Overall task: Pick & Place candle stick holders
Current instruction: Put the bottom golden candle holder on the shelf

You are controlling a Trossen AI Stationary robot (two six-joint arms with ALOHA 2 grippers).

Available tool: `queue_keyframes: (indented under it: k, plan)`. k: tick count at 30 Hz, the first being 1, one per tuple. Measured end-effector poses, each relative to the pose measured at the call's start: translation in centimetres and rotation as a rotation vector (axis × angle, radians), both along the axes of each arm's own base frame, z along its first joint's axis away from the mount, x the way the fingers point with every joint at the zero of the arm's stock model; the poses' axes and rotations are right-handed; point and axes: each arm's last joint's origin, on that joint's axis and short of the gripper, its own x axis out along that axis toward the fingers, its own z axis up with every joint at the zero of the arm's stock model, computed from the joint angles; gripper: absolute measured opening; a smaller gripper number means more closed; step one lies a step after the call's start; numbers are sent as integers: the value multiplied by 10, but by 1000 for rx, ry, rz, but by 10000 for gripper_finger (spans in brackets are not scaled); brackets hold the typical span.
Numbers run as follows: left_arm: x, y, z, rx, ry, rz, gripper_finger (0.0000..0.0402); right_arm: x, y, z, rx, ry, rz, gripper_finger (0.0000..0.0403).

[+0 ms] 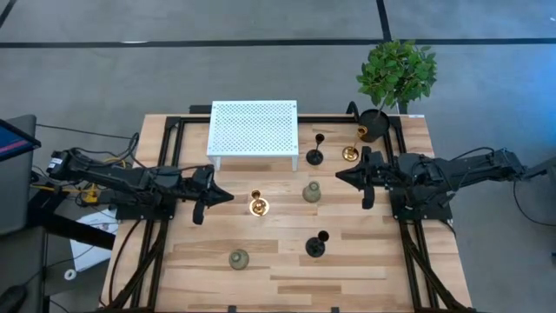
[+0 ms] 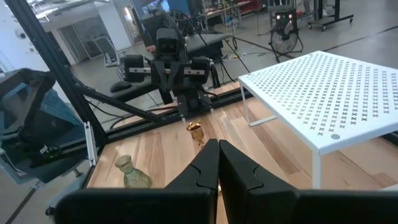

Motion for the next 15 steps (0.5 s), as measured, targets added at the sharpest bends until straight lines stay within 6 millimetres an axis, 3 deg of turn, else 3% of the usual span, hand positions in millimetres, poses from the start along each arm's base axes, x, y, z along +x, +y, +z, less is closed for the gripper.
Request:
queue_keyframes:
  k: [15]
  plan:
    - [30,-3,-39,68,253,113,6,0,0,0,0,2,1,0]
